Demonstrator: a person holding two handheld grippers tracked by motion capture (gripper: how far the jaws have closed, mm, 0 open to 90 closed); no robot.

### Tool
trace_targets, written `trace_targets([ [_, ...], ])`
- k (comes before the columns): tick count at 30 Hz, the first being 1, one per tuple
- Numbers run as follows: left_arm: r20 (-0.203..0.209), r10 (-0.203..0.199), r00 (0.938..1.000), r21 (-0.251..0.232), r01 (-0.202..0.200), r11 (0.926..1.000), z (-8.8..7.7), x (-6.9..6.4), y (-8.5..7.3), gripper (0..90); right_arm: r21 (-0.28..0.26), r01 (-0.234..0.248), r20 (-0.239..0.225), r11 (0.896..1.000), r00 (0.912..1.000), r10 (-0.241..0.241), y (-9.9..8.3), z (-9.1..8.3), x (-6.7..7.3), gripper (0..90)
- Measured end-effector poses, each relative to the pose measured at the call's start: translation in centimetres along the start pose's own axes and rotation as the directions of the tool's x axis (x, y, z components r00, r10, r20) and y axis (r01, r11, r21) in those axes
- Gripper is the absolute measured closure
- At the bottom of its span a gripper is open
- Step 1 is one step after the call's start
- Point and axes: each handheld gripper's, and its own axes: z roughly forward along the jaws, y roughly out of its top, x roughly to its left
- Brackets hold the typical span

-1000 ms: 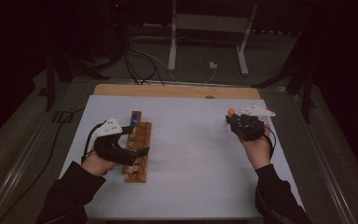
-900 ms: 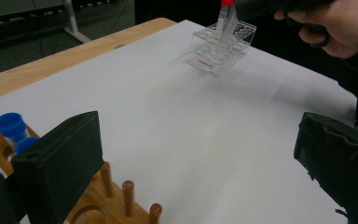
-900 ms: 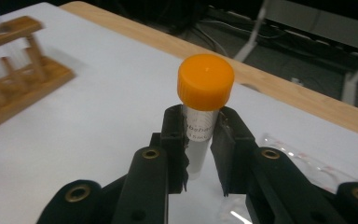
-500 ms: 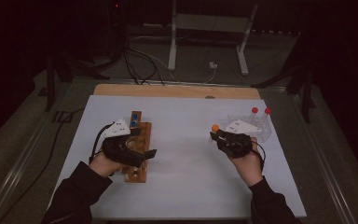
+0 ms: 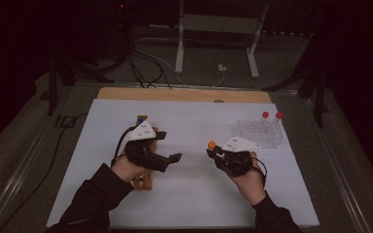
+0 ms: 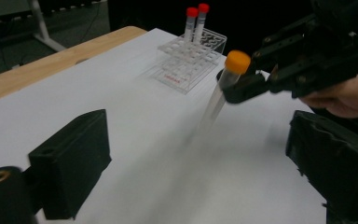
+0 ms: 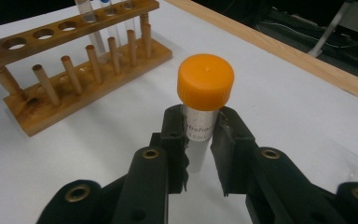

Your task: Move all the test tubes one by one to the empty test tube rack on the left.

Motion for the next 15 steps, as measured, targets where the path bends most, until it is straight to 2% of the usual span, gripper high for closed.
trace_targets([
  [3, 0.014, 0.016, 0.9998, -0.002, -0.016, 0.9999, 0.9, -0.6, 0.6, 15.4, -0.001, 0.007, -0.008, 1.000, 0.9999, -0.007, 0.0, 0.0, 0.3, 74.3],
  [6, 0.014, 0.039, 0.9991, 0.003, -0.039, 0.9992, 2.2, -1.4, 1.4, 18.1, 0.000, 0.003, -0.015, 1.000, 0.9999, -0.003, 0.1, 0.0, 0.5, 74.3],
  [11, 0.024, 0.053, 0.9983, 0.005, -0.053, 0.9986, 3.6, -1.9, 2.0, 31.5, 0.002, 0.004, -0.021, 1.000, 0.9998, -0.004, 0.0, 0.1, 0.6, 74.3],
  [15, 0.030, 0.068, 0.9972, 0.014, -0.068, 0.9976, 4.5, -2.3, 2.3, 38.6, 0.005, 0.005, -0.028, 1.000, 0.9996, -0.005, 0.0, 0.2, 0.7, 74.3],
])
